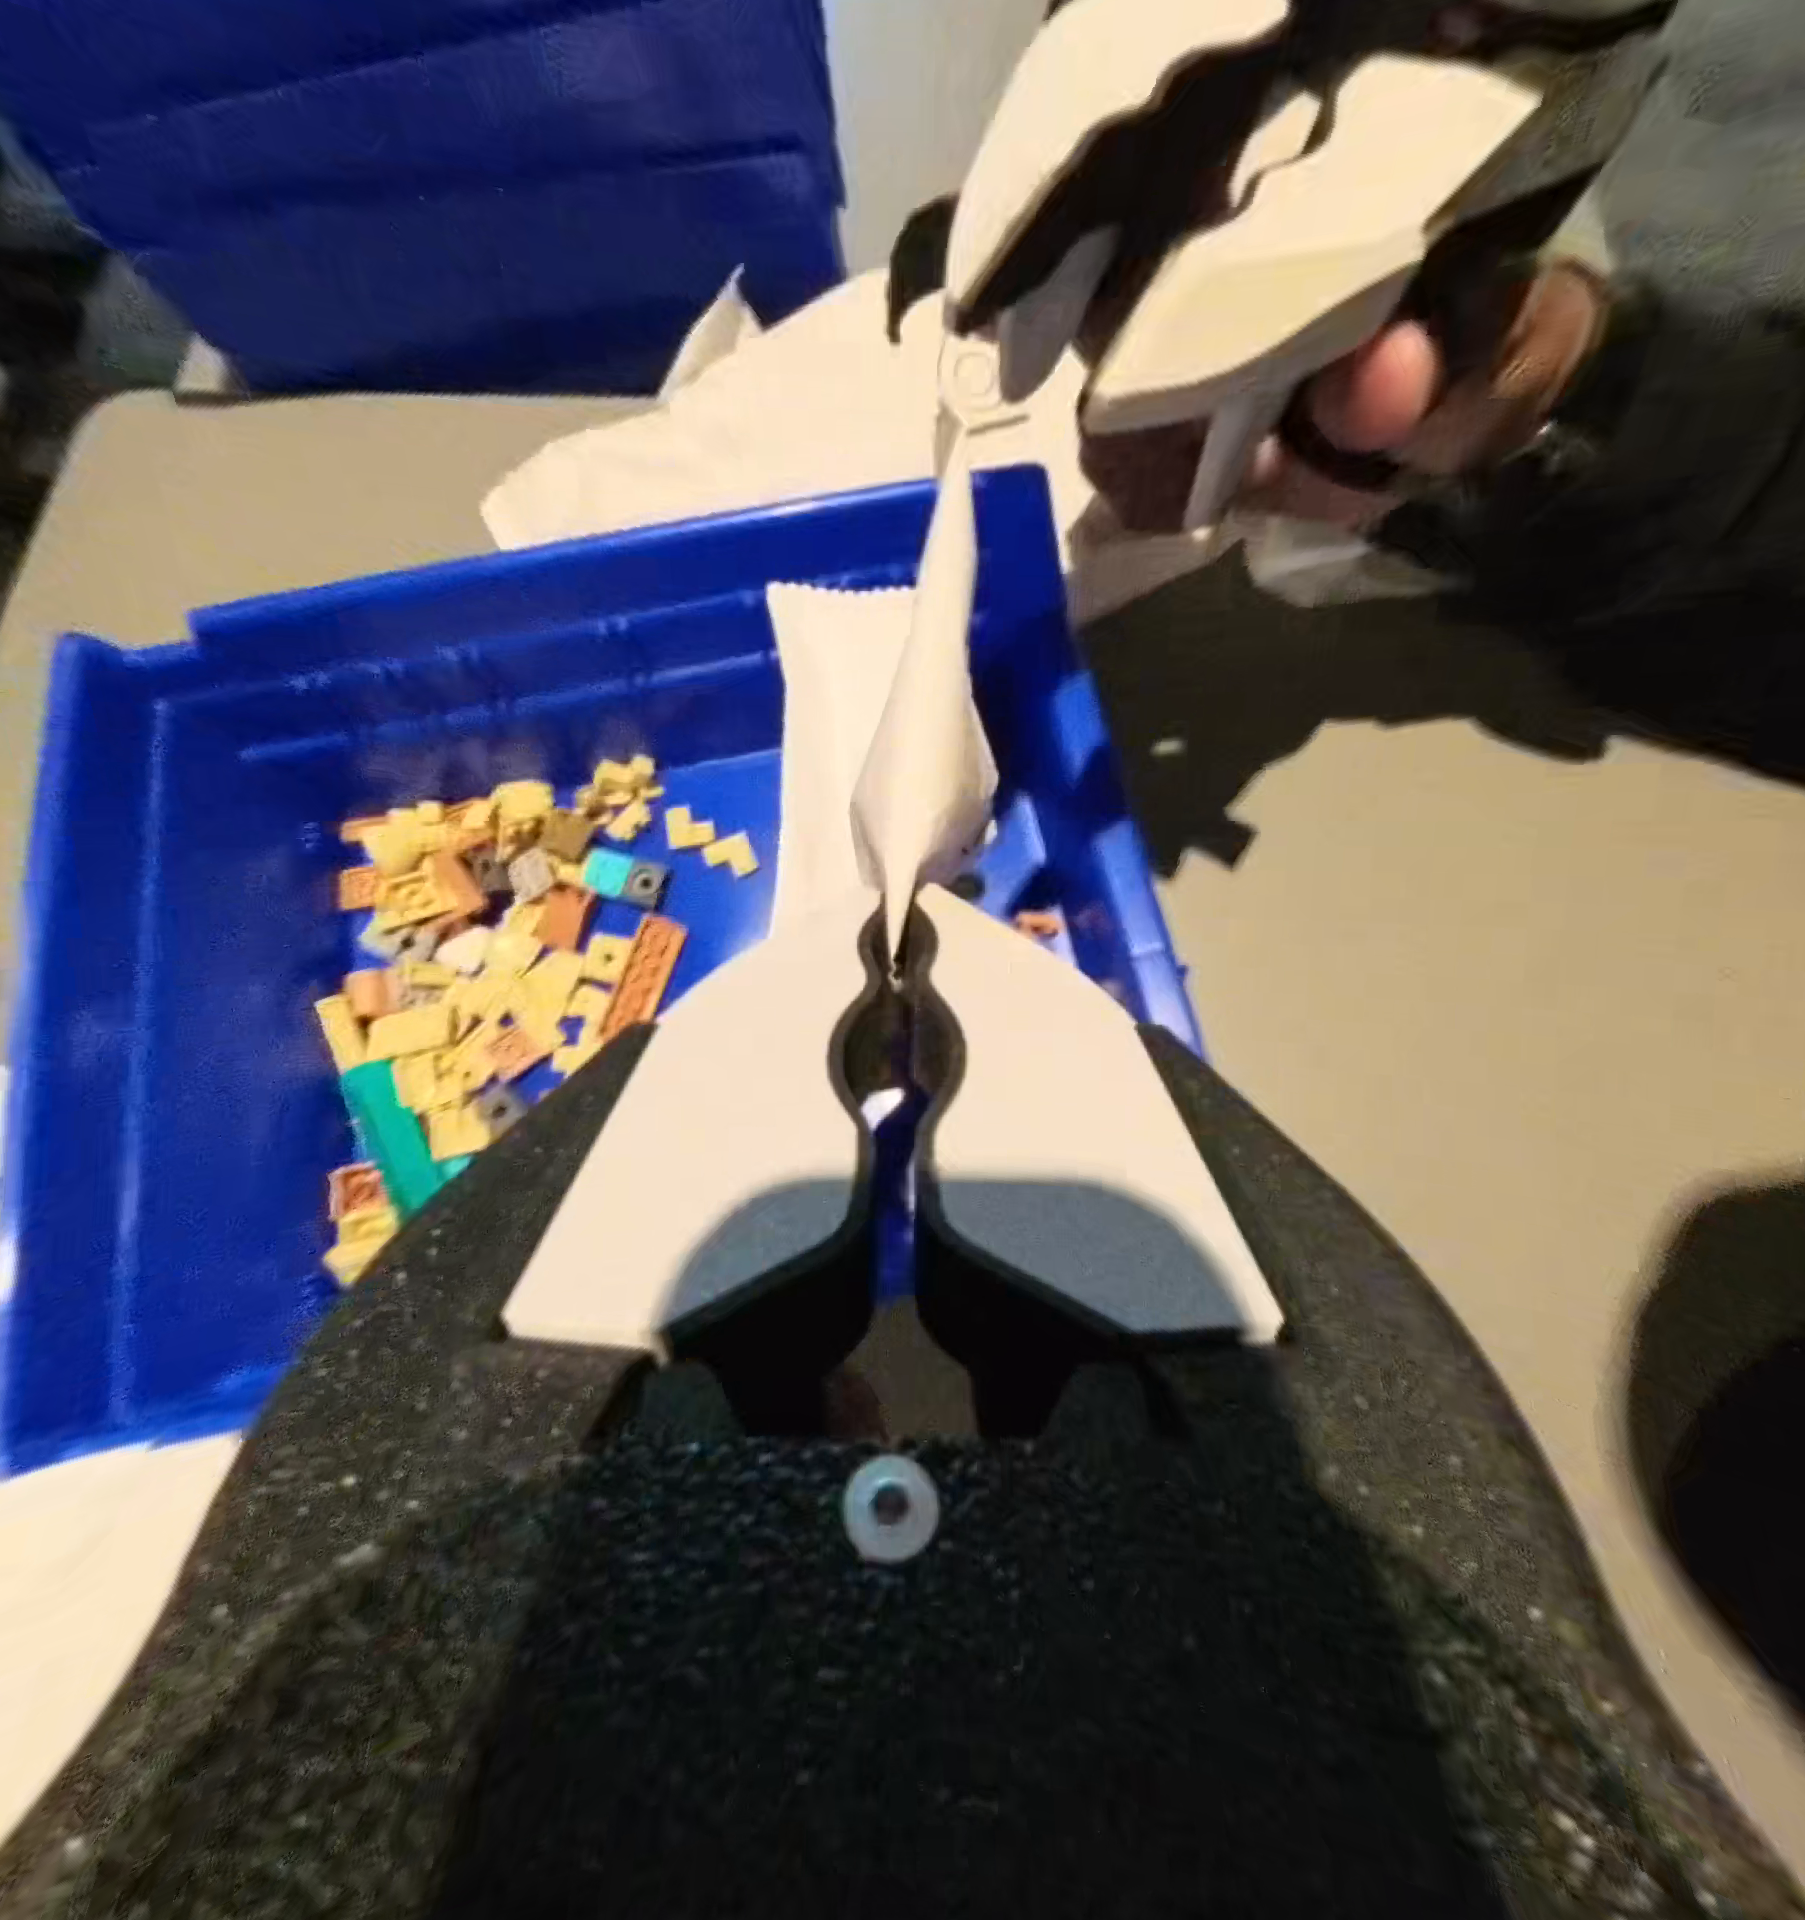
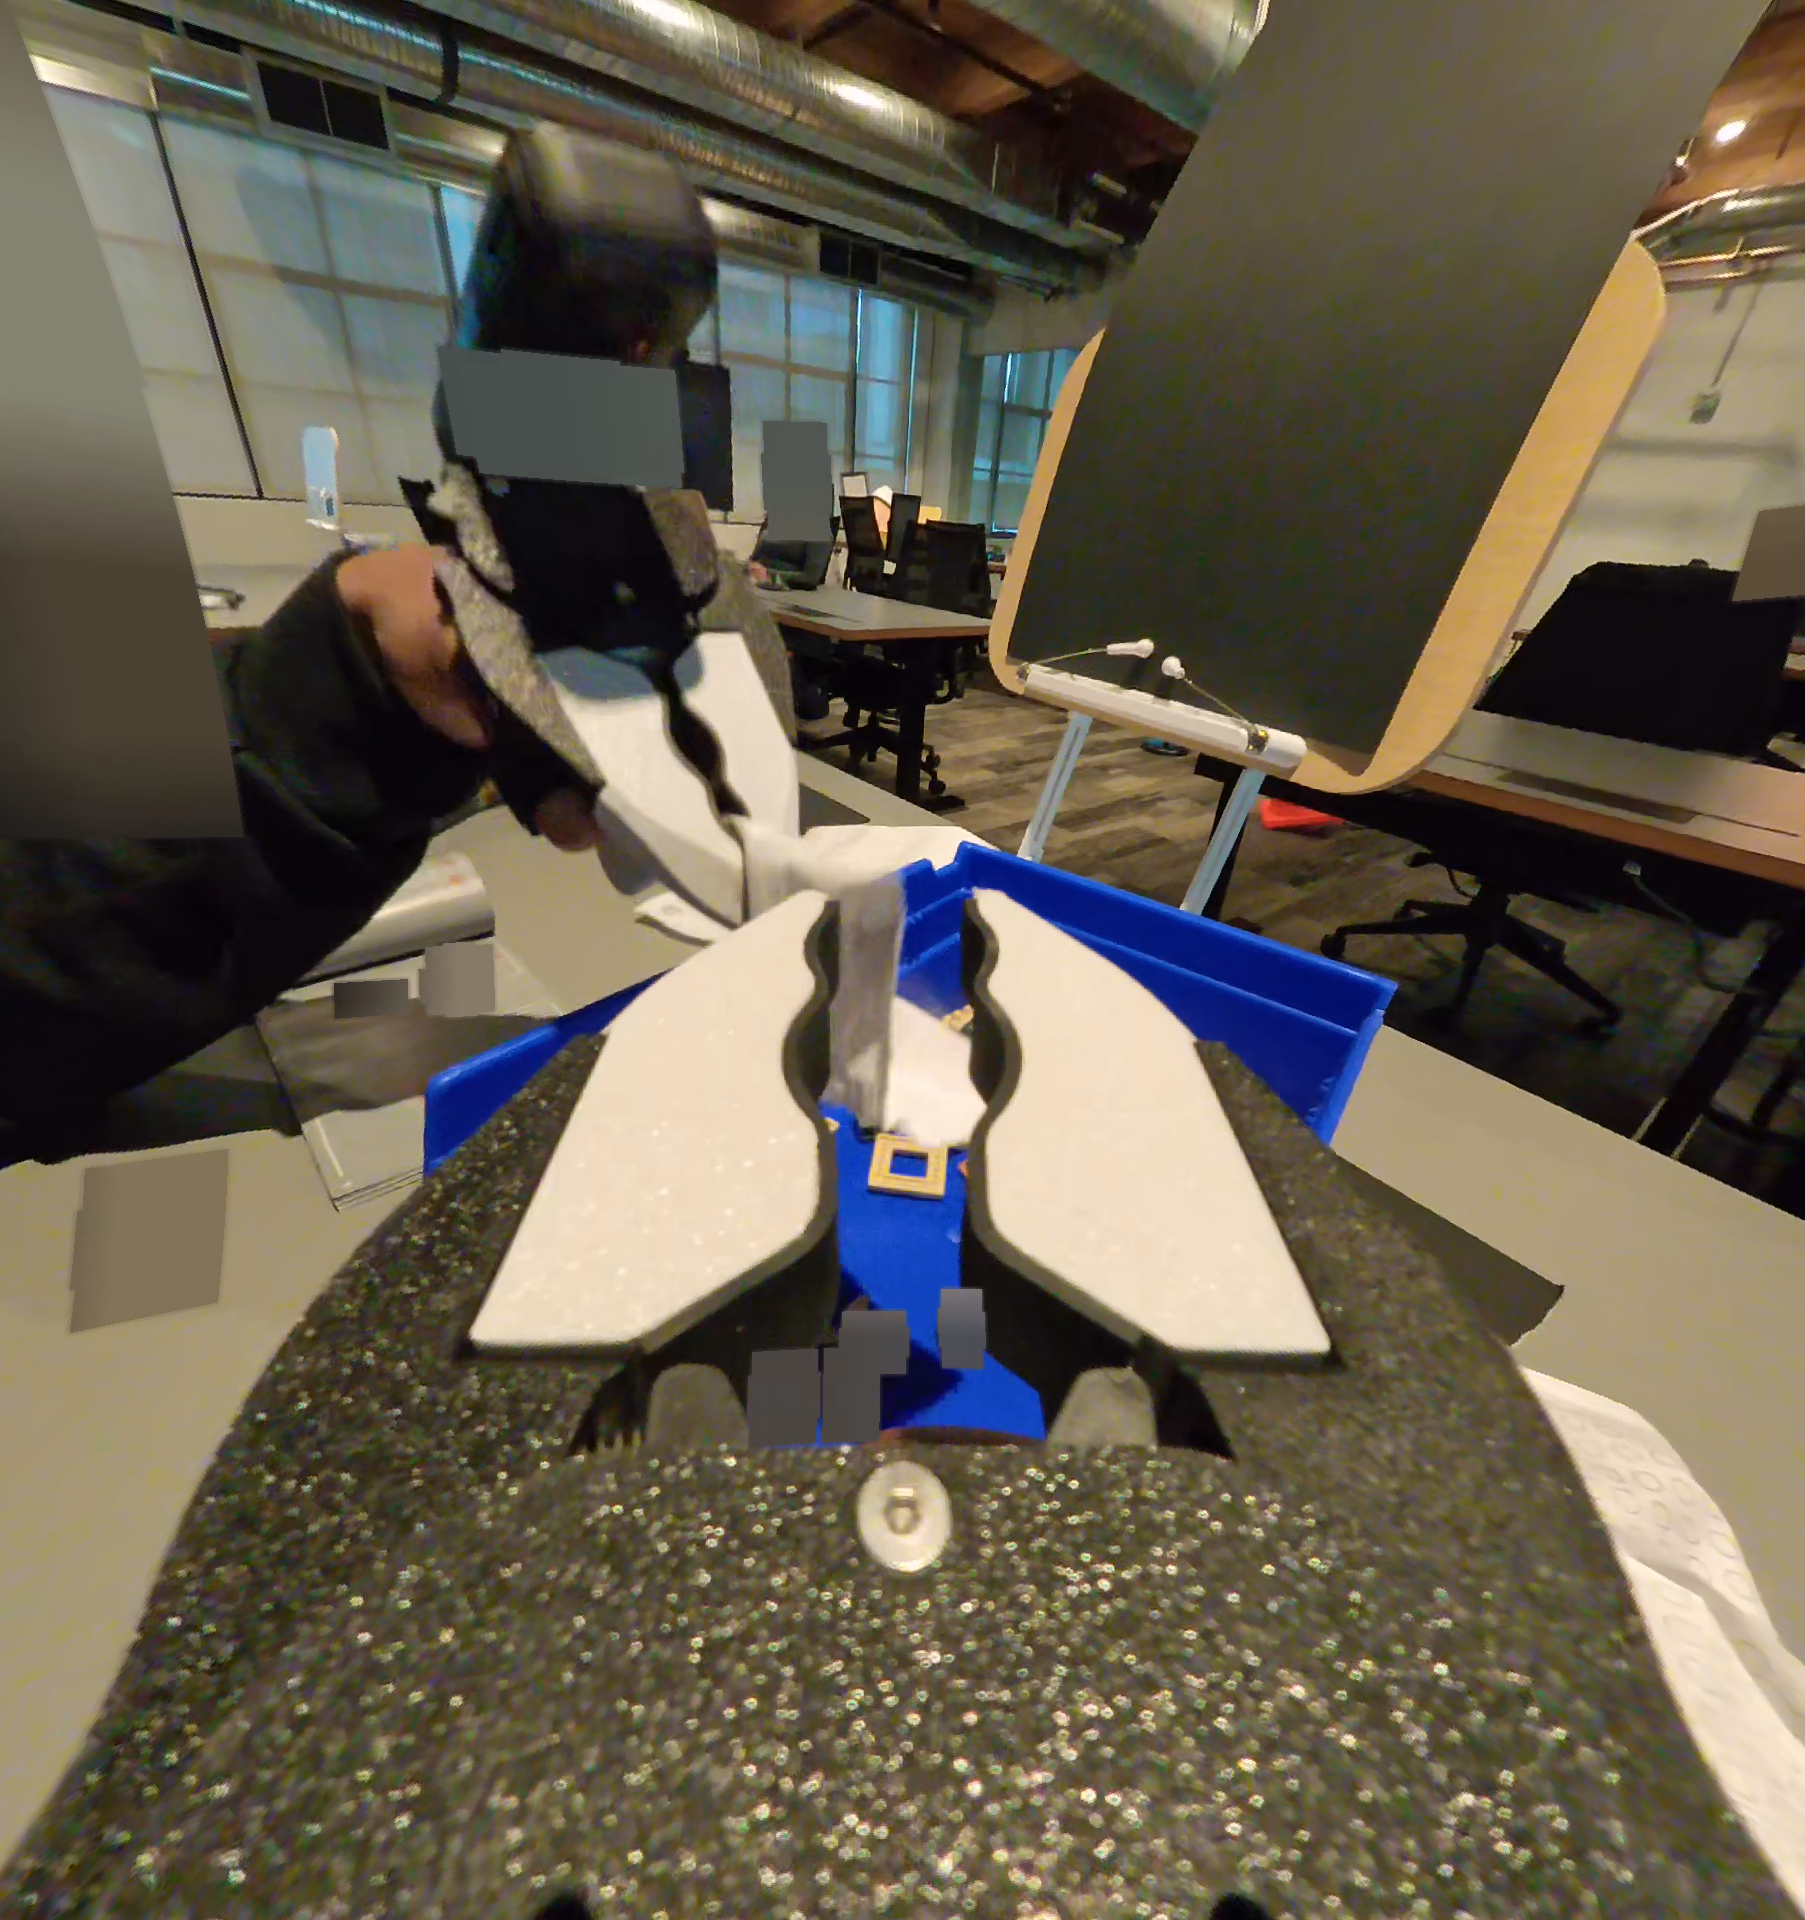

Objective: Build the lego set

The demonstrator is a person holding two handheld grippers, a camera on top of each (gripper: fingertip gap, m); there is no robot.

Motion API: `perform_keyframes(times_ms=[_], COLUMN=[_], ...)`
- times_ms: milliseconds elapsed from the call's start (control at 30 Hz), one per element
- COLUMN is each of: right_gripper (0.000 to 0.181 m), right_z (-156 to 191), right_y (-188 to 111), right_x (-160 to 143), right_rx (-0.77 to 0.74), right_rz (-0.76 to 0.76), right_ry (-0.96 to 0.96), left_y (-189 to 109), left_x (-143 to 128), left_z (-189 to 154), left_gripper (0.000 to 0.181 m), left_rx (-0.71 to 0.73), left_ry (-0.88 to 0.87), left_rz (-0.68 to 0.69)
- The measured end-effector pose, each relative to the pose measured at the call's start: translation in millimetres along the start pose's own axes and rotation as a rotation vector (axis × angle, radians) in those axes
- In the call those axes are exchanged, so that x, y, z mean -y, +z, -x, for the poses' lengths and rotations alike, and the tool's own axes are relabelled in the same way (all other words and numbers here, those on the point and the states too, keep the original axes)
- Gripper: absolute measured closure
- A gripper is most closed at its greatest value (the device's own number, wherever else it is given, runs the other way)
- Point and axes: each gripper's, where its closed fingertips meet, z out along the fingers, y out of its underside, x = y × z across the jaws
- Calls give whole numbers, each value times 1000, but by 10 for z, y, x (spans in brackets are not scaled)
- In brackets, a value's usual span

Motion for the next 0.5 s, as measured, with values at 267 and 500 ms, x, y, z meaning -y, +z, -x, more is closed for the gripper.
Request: perform_keyframes(times_ms=[267,500], right_gripper=[160,160], right_z=[-2,-6], right_y=[21,20], right_x=[-37,-31], right_rx=[0,-1], right_rz=[10,4], right_ry=[8,14], left_y=[216,161], left_x=[-383,-200], left_z=[-39,-38], left_gripper=[181,180], left_rx=[-32,-56], left_ry=[57,31], left_rz=[201,80])
